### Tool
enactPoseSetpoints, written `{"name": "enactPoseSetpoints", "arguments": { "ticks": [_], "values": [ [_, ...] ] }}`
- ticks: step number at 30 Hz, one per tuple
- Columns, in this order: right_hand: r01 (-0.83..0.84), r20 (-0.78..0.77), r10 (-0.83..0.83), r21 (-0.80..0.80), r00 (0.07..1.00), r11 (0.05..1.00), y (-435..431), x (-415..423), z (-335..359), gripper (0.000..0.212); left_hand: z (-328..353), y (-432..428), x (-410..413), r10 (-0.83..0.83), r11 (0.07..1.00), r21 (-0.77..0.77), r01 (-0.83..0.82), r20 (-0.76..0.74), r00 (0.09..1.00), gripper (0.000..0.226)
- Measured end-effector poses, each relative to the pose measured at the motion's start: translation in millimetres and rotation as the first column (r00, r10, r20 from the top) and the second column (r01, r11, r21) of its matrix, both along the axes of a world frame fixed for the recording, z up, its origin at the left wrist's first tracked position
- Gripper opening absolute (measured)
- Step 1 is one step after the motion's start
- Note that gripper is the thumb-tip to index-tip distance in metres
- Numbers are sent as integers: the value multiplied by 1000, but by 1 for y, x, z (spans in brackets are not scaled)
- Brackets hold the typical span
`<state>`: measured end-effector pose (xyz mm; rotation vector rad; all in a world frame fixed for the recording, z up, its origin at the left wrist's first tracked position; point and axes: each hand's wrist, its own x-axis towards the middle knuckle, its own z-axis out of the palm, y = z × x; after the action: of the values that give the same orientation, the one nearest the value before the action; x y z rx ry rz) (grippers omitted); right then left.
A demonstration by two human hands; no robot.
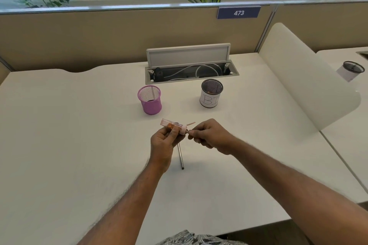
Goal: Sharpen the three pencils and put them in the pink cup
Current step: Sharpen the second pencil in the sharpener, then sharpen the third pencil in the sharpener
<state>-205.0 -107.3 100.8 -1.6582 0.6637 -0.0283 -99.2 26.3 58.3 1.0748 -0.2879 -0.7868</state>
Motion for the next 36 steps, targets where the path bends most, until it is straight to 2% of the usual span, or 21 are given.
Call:
{"name": "enactPoseSetpoints", "arguments": {
  "ticks": [4, 8, 12, 19, 27, 31, 33, 36],
  "values": [
    [8, -160, 54, 360, 986, 933, -10, -1, 5, 22, 2, 1, 1, -62, 997, -53, 61, -8, 998, 17],
    [79, -261, 105, 608, 960, 790, -17, -6, 6, 25, 5, 1, 9, -119, 987, -110, 118, -6, 993, 17],
    [44, -230, 140, 646, 963, 762, -23, -14, 8, 24, 5, 3, 24, -67, 989, -137, 56, -72, 995, 19],
    [33, -112, 57, 671, 992, 740, -22, -25, 3, 20, -1, 10, 34, 36, 990, -125, -57, -169, 985, 21],
    [38, 27, -63, 552, 998, 833, -15, -30, -19, 21, -7, 15, 24, 82, 996, -29, -87, -154, 985, 20],
    [210, 14, -218, 212, 976, 954, -7, -29, -45, 14, -6, 15, 22, 97, 995, -9, -100, -165, 981, 20],
    [298, 10, -298, 22, 955, 954, -2, -29, -62, 8, -7, 15, 21, 101, 995, 1, -103, -172, 980, 20],
    [390, -8, -397, -171, 918, 905, 4, -28, -87, 6, -8, 16, 20, 107, 994, 17, -105, -189, 976, 19]
  ]
}}
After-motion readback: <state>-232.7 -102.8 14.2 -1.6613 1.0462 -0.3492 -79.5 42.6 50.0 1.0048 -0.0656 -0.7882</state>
